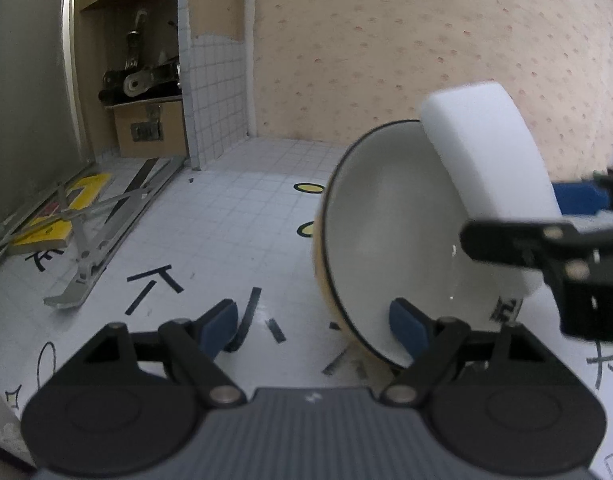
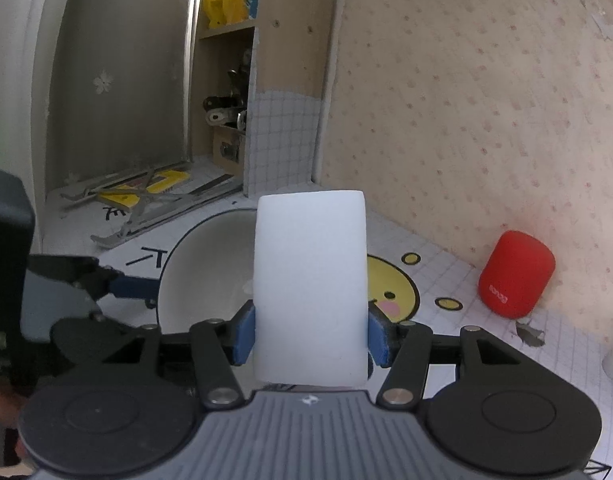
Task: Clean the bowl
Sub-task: 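Rub the white sponge along the bowl's inner wall with the right gripper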
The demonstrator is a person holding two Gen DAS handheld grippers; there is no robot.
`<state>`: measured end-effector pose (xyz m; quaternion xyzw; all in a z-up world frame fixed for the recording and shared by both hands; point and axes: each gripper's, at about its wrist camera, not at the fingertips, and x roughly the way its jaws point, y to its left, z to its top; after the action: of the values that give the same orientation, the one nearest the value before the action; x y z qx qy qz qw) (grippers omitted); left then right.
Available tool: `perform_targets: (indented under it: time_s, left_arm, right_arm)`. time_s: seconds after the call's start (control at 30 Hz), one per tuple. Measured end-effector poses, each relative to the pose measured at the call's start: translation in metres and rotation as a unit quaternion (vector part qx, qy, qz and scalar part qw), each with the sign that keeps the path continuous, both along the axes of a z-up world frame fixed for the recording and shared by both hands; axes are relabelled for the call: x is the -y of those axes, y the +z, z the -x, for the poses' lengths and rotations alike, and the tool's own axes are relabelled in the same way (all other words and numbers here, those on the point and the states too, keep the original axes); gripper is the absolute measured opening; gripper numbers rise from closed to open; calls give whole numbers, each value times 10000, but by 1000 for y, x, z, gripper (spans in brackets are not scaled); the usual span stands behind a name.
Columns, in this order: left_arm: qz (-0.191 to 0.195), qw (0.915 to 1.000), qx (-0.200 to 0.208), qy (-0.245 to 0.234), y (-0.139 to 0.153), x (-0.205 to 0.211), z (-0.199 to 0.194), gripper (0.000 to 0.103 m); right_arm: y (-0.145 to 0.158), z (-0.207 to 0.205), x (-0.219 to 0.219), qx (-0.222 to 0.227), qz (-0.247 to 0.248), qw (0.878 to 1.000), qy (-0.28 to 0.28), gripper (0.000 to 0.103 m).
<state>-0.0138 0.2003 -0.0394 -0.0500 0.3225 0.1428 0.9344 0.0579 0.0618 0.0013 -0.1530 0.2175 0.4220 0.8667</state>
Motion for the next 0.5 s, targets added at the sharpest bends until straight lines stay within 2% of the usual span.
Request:
perform_targets:
  time_s: [0.17, 0.37, 0.5]
  left_arm:
    - [-16, 10000, 12, 5, -1, 0, 1, 84]
    - [-8, 10000, 21, 16, -1, 1, 2, 85]
    - [-23, 10000, 29, 6, -1, 1, 4, 85]
  right_arm:
    - [6, 0, -9, 55, -18, 10000, 69, 54]
    - [-9, 4, 2, -82, 89, 9999, 35, 54]
    - [-6, 4, 2, -74, 62, 10000, 11, 54]
